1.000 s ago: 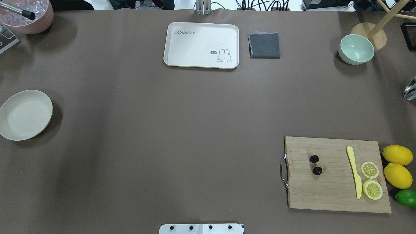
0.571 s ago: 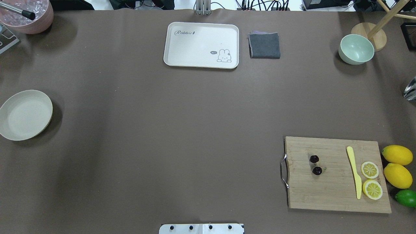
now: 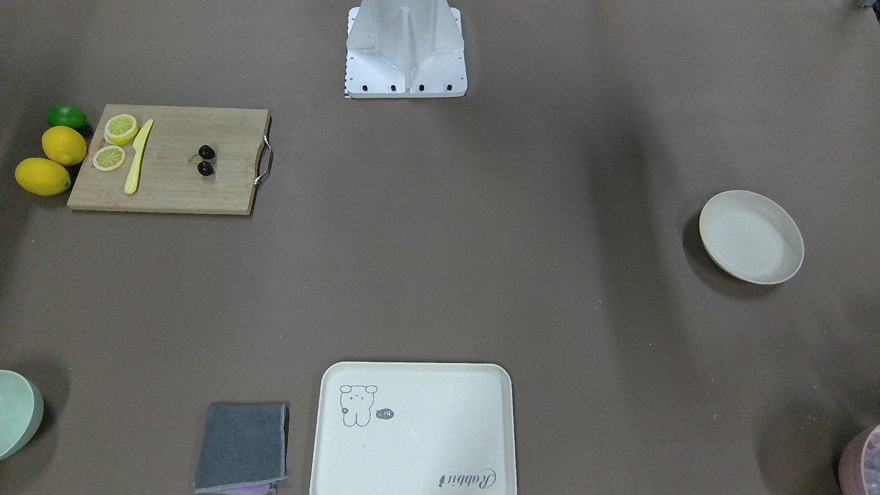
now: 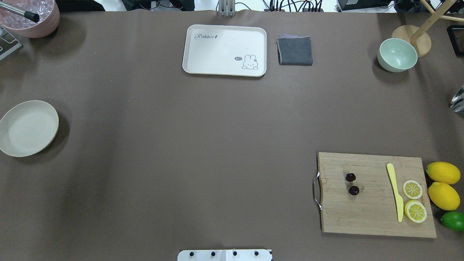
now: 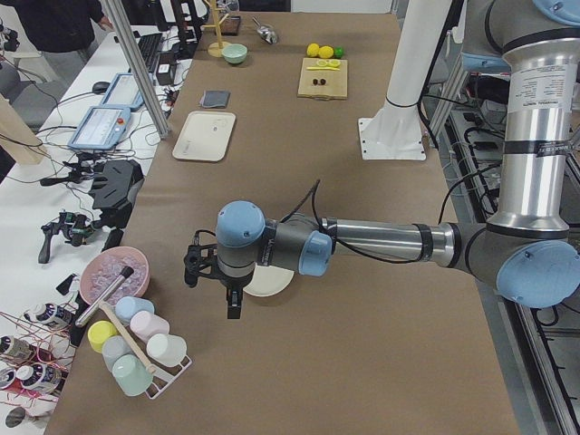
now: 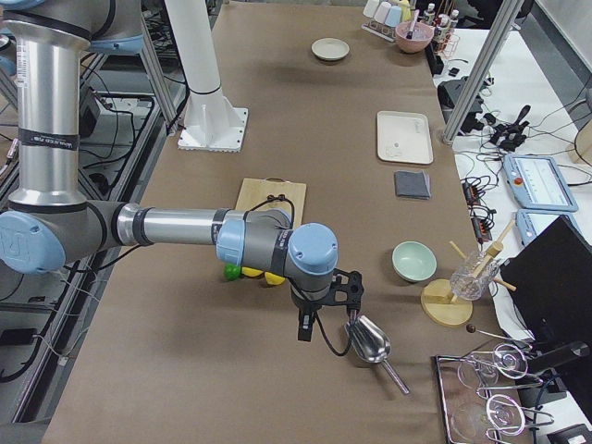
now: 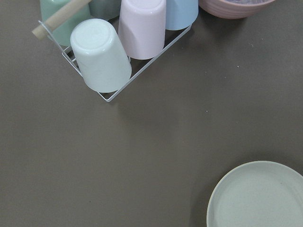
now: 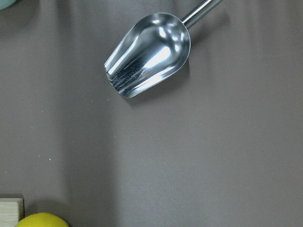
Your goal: Place red cherry on plate
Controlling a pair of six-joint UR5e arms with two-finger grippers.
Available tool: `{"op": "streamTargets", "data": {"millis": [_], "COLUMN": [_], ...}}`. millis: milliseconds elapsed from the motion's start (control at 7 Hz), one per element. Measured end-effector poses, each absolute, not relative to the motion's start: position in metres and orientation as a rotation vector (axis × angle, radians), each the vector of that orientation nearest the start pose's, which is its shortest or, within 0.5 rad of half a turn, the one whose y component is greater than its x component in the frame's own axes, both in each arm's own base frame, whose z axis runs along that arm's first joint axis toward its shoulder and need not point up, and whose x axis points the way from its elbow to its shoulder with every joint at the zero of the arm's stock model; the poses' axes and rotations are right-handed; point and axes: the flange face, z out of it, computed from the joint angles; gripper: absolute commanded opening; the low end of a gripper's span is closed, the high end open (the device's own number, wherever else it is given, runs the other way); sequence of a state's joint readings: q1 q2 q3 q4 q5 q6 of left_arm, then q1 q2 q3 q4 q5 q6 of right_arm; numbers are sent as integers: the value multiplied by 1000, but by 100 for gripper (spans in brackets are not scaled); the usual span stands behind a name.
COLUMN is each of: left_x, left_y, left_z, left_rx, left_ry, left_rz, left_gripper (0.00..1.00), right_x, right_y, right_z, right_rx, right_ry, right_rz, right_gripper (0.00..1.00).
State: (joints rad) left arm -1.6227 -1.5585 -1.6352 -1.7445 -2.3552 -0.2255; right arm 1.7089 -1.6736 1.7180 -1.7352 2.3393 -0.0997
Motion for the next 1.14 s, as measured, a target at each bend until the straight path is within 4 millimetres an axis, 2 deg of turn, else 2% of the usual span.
{"op": "streamTargets", "data": {"millis": [429,1143], "left_x": [-87,-87], "left_y": [-495,-498], "left_z": [622,618], "left_rx": [130,142], "left_ry": [793,791], "left_rz": [-179,-172], "left_gripper": [99,99], "right_x": [124,123], "right_y": [-425,-426], "right_z": [651,649], "right_rx": [-24,-20], "right_ry": [-780,-801], "right_rz": [84,88], "right_gripper": [100,100]}}
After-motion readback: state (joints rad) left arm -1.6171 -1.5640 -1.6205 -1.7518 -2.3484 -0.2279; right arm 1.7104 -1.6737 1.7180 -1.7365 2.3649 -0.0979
